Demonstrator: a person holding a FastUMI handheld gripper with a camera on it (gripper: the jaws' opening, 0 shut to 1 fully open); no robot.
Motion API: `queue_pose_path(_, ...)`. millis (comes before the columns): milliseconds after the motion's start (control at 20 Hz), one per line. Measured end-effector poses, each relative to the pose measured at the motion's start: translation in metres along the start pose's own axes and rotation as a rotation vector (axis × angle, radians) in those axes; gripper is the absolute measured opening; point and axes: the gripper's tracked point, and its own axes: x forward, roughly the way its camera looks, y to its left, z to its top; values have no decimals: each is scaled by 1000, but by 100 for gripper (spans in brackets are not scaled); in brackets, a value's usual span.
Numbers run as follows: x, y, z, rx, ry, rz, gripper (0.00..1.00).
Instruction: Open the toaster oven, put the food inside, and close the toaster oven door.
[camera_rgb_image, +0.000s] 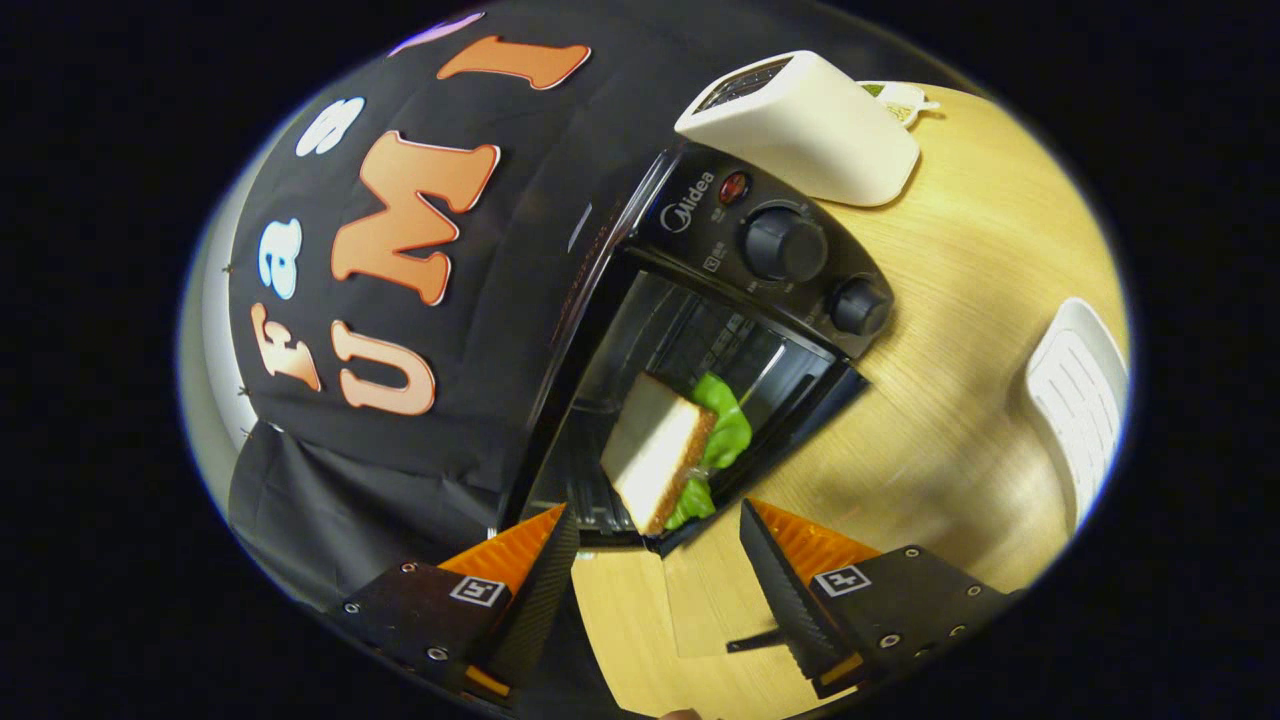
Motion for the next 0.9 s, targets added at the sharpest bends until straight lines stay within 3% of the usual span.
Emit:
queue_pose_path(500,-66,-89,-67,-407,270,-197,97)
queue_pose_path(900,-58,-142,-88,-714,377,-331,97)
